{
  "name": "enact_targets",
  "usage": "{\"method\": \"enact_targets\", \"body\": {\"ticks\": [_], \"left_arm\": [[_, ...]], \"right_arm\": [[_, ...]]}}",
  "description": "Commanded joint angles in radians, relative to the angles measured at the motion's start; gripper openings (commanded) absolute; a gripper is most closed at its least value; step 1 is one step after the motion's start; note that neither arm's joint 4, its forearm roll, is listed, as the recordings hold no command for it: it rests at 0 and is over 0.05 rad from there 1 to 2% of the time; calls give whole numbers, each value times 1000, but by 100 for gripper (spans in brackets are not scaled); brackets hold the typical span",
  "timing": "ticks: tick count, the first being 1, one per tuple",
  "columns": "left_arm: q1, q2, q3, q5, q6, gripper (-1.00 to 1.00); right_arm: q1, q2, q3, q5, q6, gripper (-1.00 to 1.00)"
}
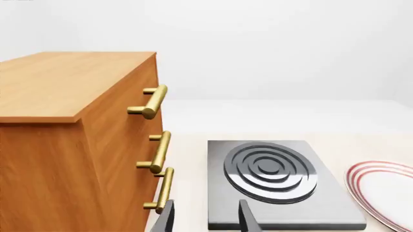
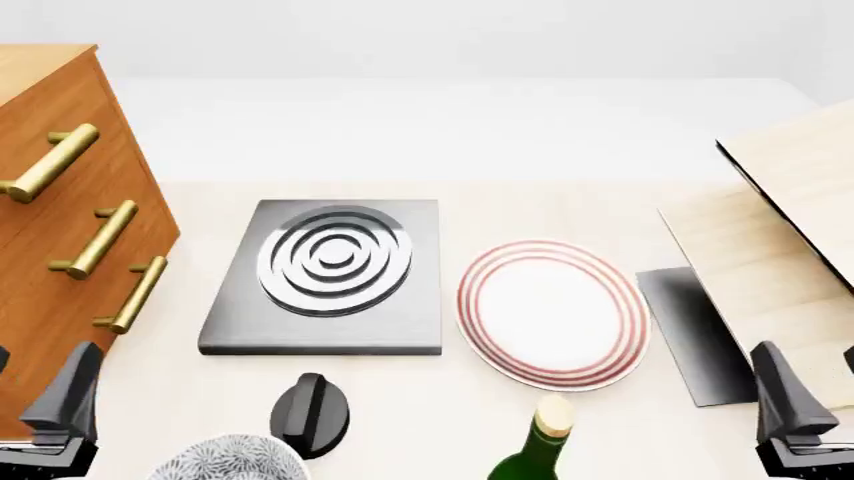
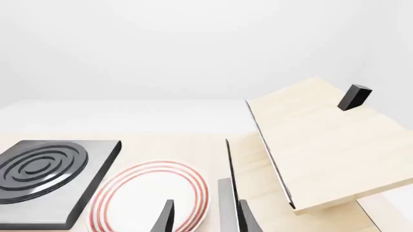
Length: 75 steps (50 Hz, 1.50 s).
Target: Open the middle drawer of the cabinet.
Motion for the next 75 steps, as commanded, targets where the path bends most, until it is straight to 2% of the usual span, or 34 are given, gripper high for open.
{"method": "enact_targets", "body": {"ticks": [1,18,19,32,36,43,45,49,53,55,57,69,75], "left_arm": [[7,3,-4,-2,5,100],[5,0,-14,3,12,100],[-3,-1,-15,1,30,100],[6,1,-17,10,34,100],[17,2,-18,3,59,100],[29,-1,-45,-30,199,100],[35,0,-51,-26,212,100],[32,2,-64,-47,302,100],[16,3,-77,-54,375,100],[6,14,-78,-57,389,100],[-13,47,-74,-98,449,100],[-81,149,-81,-213,585,100],[-80,241,-87,-294,629,100]], "right_arm": [[1,5,-3,-2,-1,100],[1,11,-2,-8,1,100],[1,12,-1,-10,1,100],[1,14,-1,-11,1,100],[1,14,-1,-11,1,100],[1,14,-1,-11,1,100],[1,14,-1,-11,1,100],[1,14,-1,-11,1,100],[1,14,-1,-11,1,100],[1,13,-1,-11,1,100],[1,14,-1,-11,1,100],[1,14,-1,-11,1,100],[1,14,-1,-11,1,100]]}}
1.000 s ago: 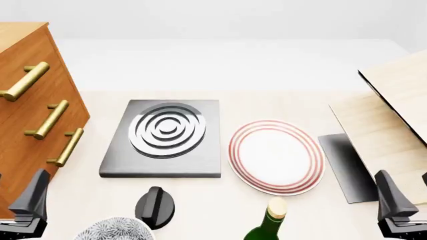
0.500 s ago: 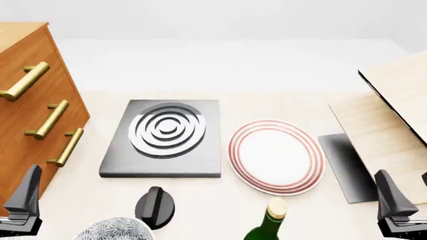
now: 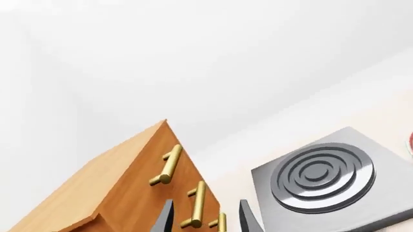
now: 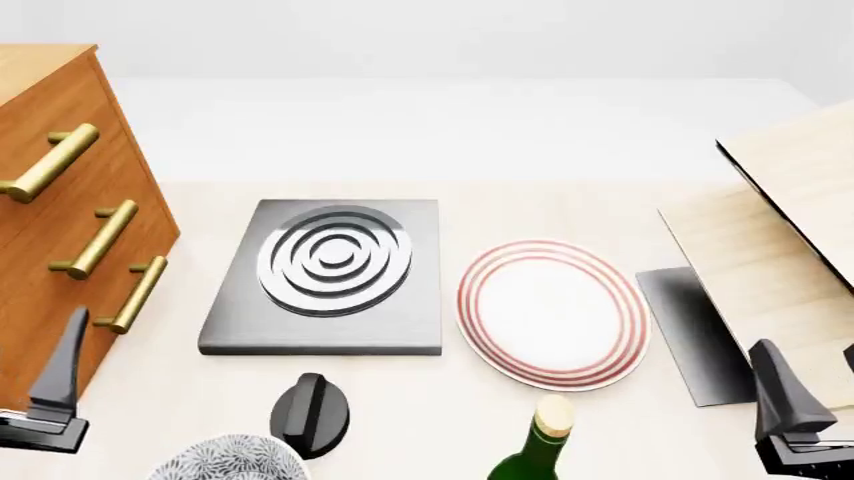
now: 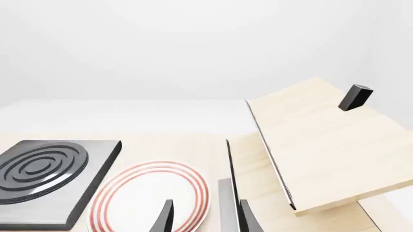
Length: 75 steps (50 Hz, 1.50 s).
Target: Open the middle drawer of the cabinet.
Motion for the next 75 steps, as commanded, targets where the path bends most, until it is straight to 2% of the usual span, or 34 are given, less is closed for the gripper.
{"method": "enact_targets", "body": {"ticks": [1,2,8,13,18,41,64,66,75], "left_arm": [[-21,121,-5,-117,95,100],[-18,154,-5,-153,119,100],[-6,269,-22,-256,161,100],[16,349,-43,-292,171,100],[37,442,-44,-385,232,100],[35,818,-31,-746,374,100],[24,1067,-33,-933,476,100],[27,1126,-37,-973,494,100],[35,1196,-39,-1014,534,100]], "right_arm": [[0,-4,0,4,0,100],[0,-4,0,4,0,100],[0,-4,0,4,0,100],[0,-4,0,4,0,100],[0,-4,0,4,0,100],[0,-4,0,4,0,100],[0,-4,0,4,0,100],[0,-4,0,4,0,100],[0,-4,0,4,0,100]]}}
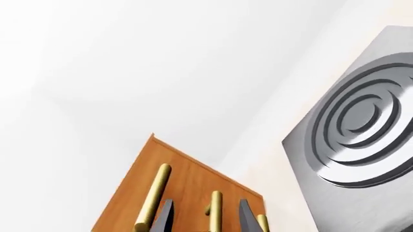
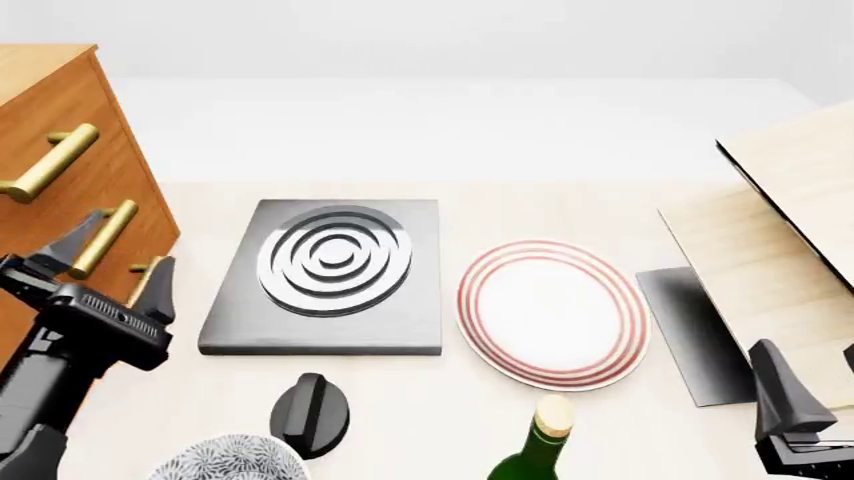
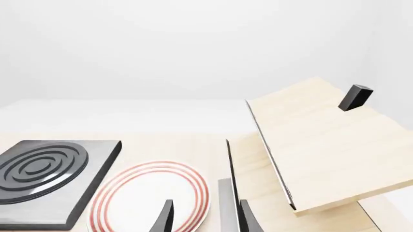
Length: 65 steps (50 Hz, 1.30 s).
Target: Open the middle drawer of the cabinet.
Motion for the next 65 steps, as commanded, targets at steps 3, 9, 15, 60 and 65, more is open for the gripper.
{"method": "enact_targets", "body": {"ticks": [3,9,15,60,65], "left_arm": [[16,132,-6,-78,44,100],[24,176,-21,-92,76,100],[43,202,-31,-95,96,100],[141,371,-112,-96,185,100],[150,404,-126,-96,193,100]], "right_arm": [[0,-4,0,4,0,100],[0,-4,0,4,0,100],[0,-4,0,4,0,100],[0,-4,0,4,0,100],[0,-4,0,4,0,100]]}}
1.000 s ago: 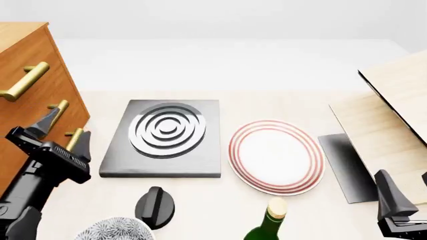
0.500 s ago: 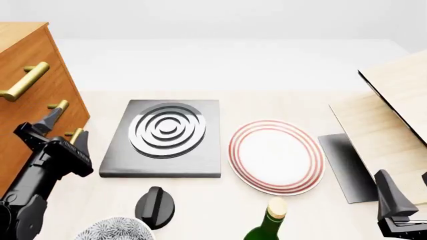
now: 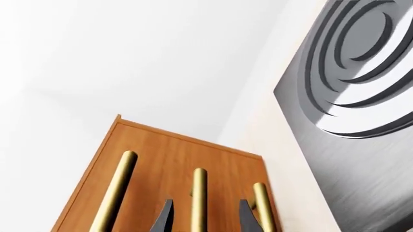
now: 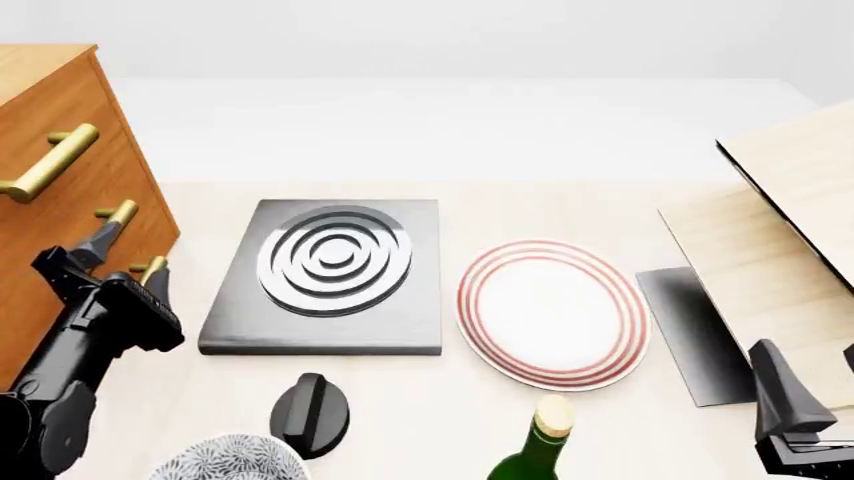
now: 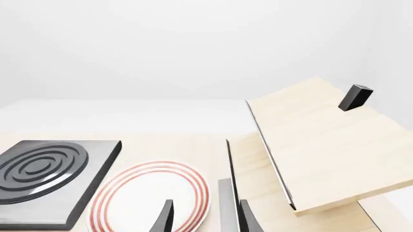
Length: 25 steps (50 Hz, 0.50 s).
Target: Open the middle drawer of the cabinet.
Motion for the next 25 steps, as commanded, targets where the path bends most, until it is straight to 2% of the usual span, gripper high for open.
{"method": "enact_targets", "body": {"ticks": [1,25], "left_arm": [[25,49,-13,0,-3,100],[85,81,-34,-1,36,100]], "right_arm": [[0,-4,0,4,0,100],[0,-4,0,4,0,100]]}}
